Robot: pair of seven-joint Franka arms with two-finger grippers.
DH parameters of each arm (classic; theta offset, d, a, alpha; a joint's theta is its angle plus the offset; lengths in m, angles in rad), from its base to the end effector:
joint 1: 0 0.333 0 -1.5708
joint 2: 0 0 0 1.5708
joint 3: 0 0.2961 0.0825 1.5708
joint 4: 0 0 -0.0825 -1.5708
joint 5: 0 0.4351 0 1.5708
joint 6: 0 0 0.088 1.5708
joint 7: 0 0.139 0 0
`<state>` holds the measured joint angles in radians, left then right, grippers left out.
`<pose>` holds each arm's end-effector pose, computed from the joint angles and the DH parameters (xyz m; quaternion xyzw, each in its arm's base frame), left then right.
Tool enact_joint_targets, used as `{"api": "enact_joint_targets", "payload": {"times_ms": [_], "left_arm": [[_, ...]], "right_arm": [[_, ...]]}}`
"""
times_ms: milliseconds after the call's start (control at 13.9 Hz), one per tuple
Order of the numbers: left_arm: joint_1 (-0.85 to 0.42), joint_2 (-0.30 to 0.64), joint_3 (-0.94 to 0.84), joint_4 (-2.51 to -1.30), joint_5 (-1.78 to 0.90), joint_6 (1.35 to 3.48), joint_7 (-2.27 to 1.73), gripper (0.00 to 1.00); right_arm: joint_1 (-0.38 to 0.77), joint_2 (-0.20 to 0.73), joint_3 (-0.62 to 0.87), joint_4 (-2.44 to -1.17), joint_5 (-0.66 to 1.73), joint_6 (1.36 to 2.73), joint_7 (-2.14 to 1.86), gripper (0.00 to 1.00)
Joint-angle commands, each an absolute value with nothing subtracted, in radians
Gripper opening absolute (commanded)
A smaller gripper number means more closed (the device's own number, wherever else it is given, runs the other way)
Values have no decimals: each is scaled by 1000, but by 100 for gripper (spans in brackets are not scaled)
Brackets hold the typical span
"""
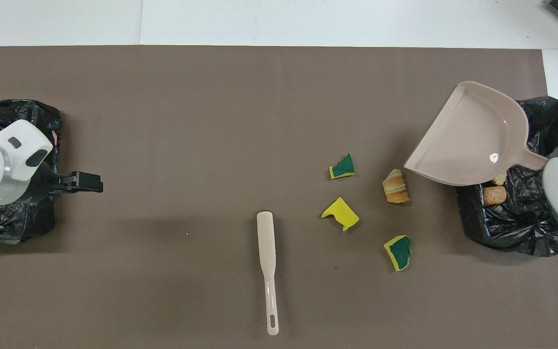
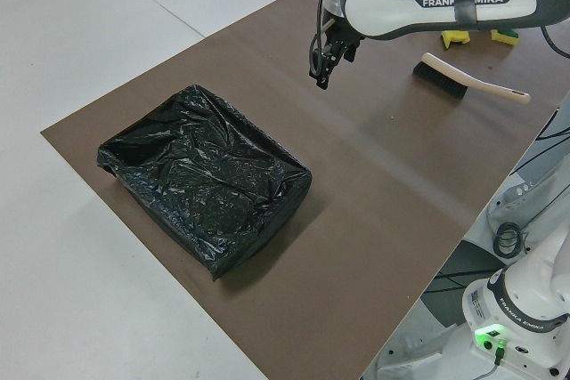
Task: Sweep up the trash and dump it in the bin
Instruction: 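Set the dustpan back on the table center with the right gripper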
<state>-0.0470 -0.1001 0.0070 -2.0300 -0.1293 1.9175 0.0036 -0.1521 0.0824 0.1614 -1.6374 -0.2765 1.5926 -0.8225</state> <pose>0.5744 -0.0360 0.4209 0.9981 0.0006 -0.0073 0.0608 0.6197 -0.0341 0.4946 0.9003 0.4105 -0.1090 0.0954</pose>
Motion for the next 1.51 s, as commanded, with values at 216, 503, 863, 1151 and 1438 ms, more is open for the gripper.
{"api": "enact_joint_targets", "payload": {"times_ms": [216, 503, 863, 1151, 1438], "left_arm": [[-41, -135, -6, -1728, -100, 1550, 8, 100], [-41, -155, -11, -1724, -83, 1528, 5, 100], [-40, -182, -5, -1741, -21, 1468, 75, 100], [-29, -204, -2, -1763, -23, 1482, 86, 100], [-32, -204, -2, -1763, -23, 1480, 86, 100]], "right_arm": [[-39, 49, 173, -1655, -80, 1580, -262, 0], [89, 96, 173, -1652, 6, 1656, 65, 0], [254, 256, 173, -1626, 87, 1857, 405, 0], [357, 457, 173, -1458, 75, 1940, 576, 0], [451, 575, 167, -1416, 23, 2045, 650, 0]]}}
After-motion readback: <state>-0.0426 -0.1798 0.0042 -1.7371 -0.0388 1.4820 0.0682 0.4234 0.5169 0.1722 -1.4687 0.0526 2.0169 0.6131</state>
